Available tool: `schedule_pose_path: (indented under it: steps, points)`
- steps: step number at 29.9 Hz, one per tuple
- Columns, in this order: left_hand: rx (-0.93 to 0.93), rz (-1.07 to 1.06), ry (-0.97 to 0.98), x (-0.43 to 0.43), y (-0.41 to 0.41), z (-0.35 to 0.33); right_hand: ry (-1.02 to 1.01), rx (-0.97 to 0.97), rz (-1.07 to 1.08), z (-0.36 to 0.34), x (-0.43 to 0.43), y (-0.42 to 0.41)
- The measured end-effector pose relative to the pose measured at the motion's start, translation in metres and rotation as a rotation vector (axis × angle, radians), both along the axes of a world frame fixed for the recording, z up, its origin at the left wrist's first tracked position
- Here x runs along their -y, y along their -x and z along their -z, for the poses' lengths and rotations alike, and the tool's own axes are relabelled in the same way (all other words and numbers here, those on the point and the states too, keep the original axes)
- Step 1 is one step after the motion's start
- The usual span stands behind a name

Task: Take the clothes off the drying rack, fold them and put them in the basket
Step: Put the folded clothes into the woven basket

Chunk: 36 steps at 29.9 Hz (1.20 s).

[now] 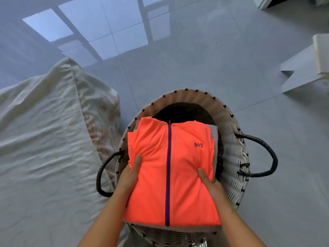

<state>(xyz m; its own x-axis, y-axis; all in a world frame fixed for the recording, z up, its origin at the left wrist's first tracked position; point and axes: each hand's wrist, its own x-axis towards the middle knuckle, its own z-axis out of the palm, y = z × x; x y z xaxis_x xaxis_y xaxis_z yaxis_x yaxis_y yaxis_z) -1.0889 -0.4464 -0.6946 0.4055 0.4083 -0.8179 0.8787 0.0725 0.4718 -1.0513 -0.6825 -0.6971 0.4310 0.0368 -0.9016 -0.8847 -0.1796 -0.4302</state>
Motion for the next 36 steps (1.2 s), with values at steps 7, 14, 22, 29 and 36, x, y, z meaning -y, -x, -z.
schedule_pose_path:
  steps: [7,14,22,29,36]
  points:
    - [-0.044,-0.047,0.03,-0.003,-0.012,0.075,0.05,0.061,-0.044,0.065,-0.009,-0.016]
    - [0.033,-0.155,0.219,0.005,-0.028,0.17,0.043,0.058,0.066,0.165,-0.004,-0.023]
    - [-0.002,-0.223,0.155,0.002,-0.029,0.25,0.009,-0.003,0.171,0.262,-0.01,-0.011]
    - [0.063,-0.145,0.108,0.006,-0.015,0.254,0.126,0.007,0.113,0.26,-0.006,-0.003]
    - [0.164,0.11,-0.268,0.015,-0.011,0.231,0.405,0.183,-0.031,0.235,-0.022,-0.005]
